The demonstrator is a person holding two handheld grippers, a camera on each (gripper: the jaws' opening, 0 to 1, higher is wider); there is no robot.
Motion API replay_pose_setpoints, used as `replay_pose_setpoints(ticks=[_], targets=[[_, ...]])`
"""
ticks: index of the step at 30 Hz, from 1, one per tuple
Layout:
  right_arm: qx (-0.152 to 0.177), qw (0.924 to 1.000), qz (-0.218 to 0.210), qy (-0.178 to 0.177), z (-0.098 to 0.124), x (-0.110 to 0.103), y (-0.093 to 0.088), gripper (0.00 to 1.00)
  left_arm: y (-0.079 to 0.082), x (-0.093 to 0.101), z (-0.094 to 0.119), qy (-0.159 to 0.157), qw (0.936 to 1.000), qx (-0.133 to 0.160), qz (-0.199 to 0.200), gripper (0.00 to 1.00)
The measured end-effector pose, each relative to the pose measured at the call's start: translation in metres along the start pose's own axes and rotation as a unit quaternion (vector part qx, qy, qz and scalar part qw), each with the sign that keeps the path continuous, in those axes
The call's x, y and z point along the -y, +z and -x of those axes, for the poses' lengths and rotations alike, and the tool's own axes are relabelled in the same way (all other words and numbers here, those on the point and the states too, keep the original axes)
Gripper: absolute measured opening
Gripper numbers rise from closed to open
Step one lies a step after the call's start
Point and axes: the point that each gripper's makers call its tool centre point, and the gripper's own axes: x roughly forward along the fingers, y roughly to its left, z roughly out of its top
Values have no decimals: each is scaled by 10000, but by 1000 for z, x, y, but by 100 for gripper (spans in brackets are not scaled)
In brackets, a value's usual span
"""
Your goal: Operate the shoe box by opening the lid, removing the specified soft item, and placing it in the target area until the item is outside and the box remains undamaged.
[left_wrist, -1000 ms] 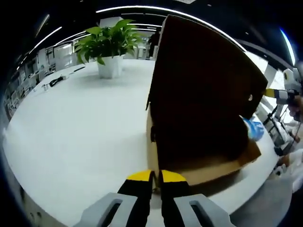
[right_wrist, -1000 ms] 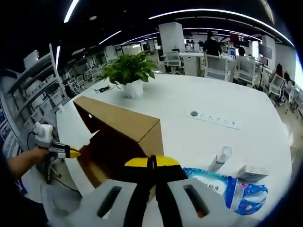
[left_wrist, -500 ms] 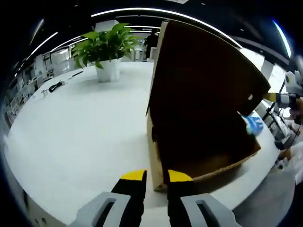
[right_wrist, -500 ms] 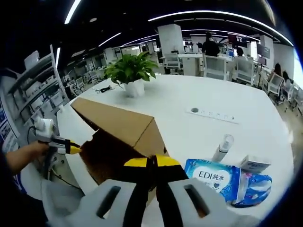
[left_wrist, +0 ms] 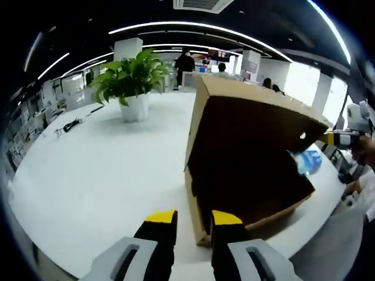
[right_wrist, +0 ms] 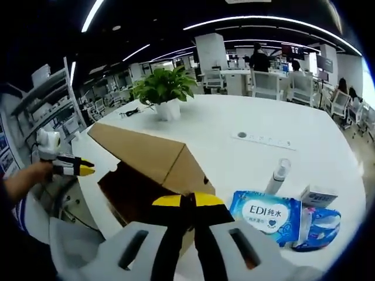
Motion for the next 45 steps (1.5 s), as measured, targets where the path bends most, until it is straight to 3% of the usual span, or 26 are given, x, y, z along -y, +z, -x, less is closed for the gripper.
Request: replay_pose_setpoints(ticks=[6,11,19,31,45], targets=[[24,10000,24,-6,0,-2,-6,4,30,-6,10,48,9990,347,-283,24],[72,9999,83,-4,2,-4,-10,5,54,4,17,-159,9966,665,-464,26],[81,9997,245,9,2,-6,-17,6,66,15,18,-403,9912,852,-934,28],[189,9986,445,203,3,-11,-30,14,51,30,18,-576,9891,724,-1146,28],[136,9915,1147,596,4,-27,-52,22,21,36,16,-706,9905,550,-1045,30]])
